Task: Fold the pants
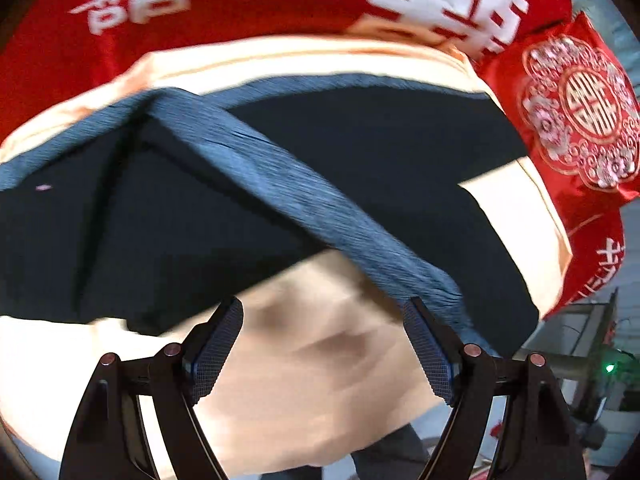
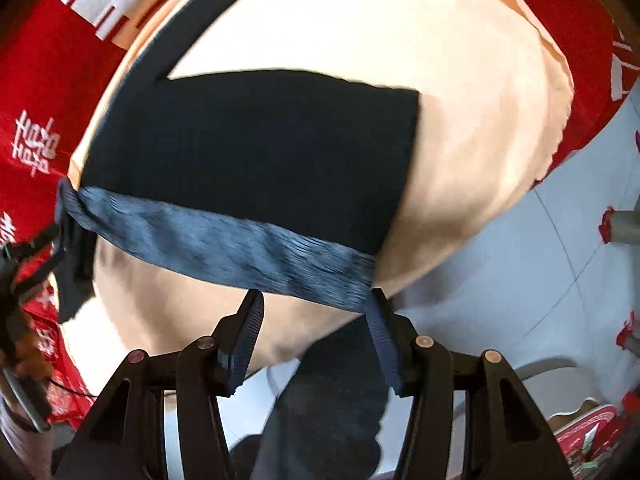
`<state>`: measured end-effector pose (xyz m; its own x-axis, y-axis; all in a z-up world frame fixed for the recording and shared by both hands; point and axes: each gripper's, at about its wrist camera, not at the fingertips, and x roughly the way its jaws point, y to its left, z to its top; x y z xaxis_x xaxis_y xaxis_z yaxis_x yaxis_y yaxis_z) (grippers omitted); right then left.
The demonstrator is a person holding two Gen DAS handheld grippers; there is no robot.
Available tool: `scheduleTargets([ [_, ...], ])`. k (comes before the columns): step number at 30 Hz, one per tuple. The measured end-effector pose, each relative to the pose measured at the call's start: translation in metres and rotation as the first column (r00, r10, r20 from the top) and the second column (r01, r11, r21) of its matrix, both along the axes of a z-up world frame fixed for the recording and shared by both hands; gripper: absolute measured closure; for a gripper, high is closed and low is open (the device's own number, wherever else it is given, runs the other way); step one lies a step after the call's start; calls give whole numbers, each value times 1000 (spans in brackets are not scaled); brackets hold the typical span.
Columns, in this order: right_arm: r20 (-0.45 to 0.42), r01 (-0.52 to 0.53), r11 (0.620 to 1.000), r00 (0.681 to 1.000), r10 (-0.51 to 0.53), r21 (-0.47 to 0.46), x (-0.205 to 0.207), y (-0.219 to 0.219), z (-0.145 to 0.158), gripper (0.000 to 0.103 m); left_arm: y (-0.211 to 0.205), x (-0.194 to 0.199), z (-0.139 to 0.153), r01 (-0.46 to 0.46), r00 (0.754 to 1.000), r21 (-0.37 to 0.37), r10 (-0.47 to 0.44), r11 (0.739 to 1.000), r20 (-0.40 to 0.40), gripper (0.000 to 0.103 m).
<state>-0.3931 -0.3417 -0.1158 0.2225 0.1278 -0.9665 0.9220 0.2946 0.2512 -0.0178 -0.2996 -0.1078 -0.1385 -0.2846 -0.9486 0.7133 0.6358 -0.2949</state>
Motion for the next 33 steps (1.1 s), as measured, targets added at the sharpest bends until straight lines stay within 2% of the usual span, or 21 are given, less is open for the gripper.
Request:
scheduleTargets([
  [4,10,-14,999,1000,14,48,-7,-9,-24,46,-19,-14,-26,4,999,41,-2,999,-55,20],
  [10,115,-61,992,992,48,114,-10,-21,-42,46,-35,-34,-42,-20,995,89,29,996,-101,20],
  [12,140,-73,987,989,53,142,-10,-25,-45,55,-40,-41,-46,-20,994,109,31,994,-105,20],
  [13,155,-74,984,987,49,161,-12,-27,-46,68,-41,-43,-47,-19,995,117,30,993,-94,20],
  [14,160,-78,981,986,49,180,-10,-30,-46,87,-44,-46,-46,-19,997,118,28,993,-75,20],
  [15,169,-81,978,984,48,192,-10,-32,-45,94,-46,-49,-46,-21,997,111,28,994,-67,23],
  [16,186,-87,974,981,48,208,-10,-33,-42,95,-47,-50,-45,-25,997,97,32,995,-69,32],
  [17,211,-100,970,976,53,220,-8,-36,-36,96,-48,-52,-43,-24,996,80,30,997,-85,57],
  [18,241,-123,967,968,67,225,-5,-40,-28,96,-52,-54,-43,-12,993,68,19,998,-114,67],
  [19,266,-145,965,960,84,220,0,-44,-19,97,-53,-55,-40,-12,994,67,20,998,-110,67],
  [20,287,-163,964,953,98,211,3,-47,-10,97,-55,-54,-37,-15,994,61,21,998,-105,73],
  [24,375,-211,968,915,146,138,22,-67,34,97,-61,-39,-15,-63,989,19,65,998,-130,75],
  [26,415,-214,972,896,156,96,38,-94,57,97,-67,-31,-3,-78,989,-3,77,997,-125,75],
  [29,450,-230,973,872,193,27,70,-140,86,97,-88,-14,13,-78,993,-49,73,996,-97,75],
  [33,446,-272,958,849,283,-91,125,-197,109,97,-132,22,25,-61,998,-80,61,995,-11,75],
])
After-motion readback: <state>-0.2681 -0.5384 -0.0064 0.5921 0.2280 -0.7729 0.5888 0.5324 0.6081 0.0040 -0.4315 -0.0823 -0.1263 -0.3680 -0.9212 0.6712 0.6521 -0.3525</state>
